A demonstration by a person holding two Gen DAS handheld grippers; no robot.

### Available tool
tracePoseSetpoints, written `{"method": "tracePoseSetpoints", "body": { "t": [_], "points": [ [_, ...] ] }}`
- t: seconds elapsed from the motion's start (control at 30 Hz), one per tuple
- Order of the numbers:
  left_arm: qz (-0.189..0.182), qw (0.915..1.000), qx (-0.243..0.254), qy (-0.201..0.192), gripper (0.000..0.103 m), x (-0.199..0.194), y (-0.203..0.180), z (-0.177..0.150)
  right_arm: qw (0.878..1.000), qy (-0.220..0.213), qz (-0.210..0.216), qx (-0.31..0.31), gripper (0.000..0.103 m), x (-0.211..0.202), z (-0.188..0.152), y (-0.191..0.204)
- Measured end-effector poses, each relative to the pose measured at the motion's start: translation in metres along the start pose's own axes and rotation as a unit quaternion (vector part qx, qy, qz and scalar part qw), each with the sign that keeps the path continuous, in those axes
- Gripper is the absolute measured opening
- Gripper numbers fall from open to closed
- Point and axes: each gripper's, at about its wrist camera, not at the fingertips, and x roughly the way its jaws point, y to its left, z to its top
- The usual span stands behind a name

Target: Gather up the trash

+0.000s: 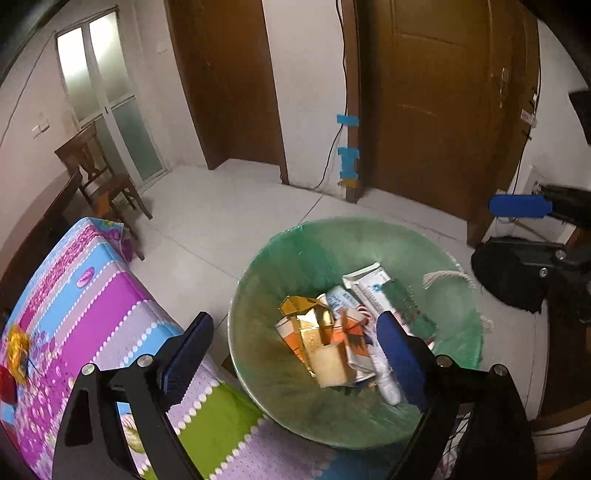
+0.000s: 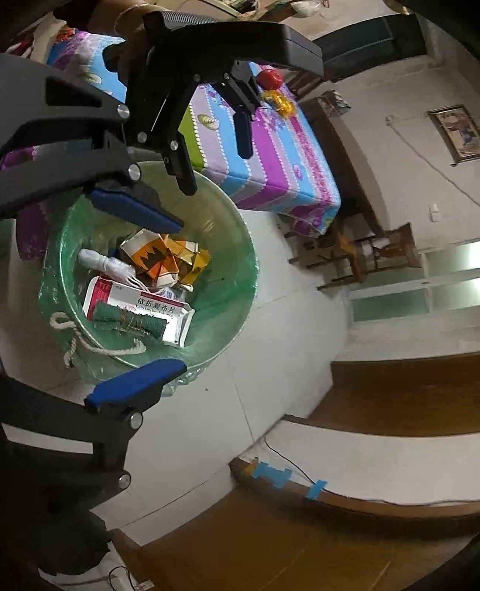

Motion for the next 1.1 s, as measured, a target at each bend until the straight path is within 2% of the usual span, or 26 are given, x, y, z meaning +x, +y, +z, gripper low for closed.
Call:
{"method": "tracePoseSetpoints", "body": {
  "t": [0.07, 0.13, 0.2, 0.3, 0.37, 0.4, 0.47, 0.53, 0.67, 0.87, 1.1],
  "points": [
    [-0.008, 0.9998, -0.006, -0.020, 0.090, -0.013, -0.001, -0.006, 0.999, -0.033, -0.029, -0.009, 0.075, -0.015, -0.011, 0.008],
    [-0.011, 0.9988, -0.003, -0.047, 0.096, -0.033, -0.007, -0.015, 0.995, -0.083, -0.053, -0.011, 0.098, -0.038, -0.026, 0.015],
    [-0.003, 0.9970, 0.003, -0.077, 0.098, -0.051, -0.012, -0.026, 0.985, -0.149, -0.089, -0.003, 0.098, -0.069, -0.047, 0.023],
    [0.011, 0.9929, 0.009, -0.118, 0.098, -0.078, -0.020, -0.044, 0.967, -0.215, -0.134, 0.020, 0.098, -0.097, -0.074, 0.030],
    [0.026, 0.9907, 0.003, -0.134, 0.098, -0.094, -0.024, -0.055, 0.948, -0.267, -0.164, 0.050, 0.098, -0.115, -0.099, 0.034],
    [0.029, 0.9892, -0.002, -0.143, 0.098, -0.103, -0.027, -0.061, 0.945, -0.270, -0.174, 0.062, 0.098, -0.120, -0.106, 0.035],
    [0.029, 0.9880, -0.009, -0.151, 0.098, -0.116, -0.030, -0.072, 0.947, -0.254, -0.184, 0.064, 0.098, -0.126, -0.117, 0.041],
    [0.047, 0.9853, -0.014, -0.164, 0.098, -0.130, -0.036, -0.087, 0.946, -0.252, -0.197, 0.058, 0.098, -0.132, -0.126, 0.050],
    [0.080, 0.9785, 0.007, -0.190, 0.098, -0.152, -0.054, -0.113, 0.944, -0.259, -0.198, 0.049, 0.098, -0.139, -0.144, 0.069],
    [0.061, 0.9747, -0.016, -0.214, 0.098, -0.175, -0.064, -0.147, 0.940, -0.263, -0.209, 0.051, 0.098, -0.142, -0.170, 0.086],
    [0.016, 0.9761, -0.028, -0.215, 0.098, -0.178, -0.068, -0.162, 0.950, -0.239, -0.190, 0.065, 0.098, -0.134, -0.180, 0.090]
  ]
}}
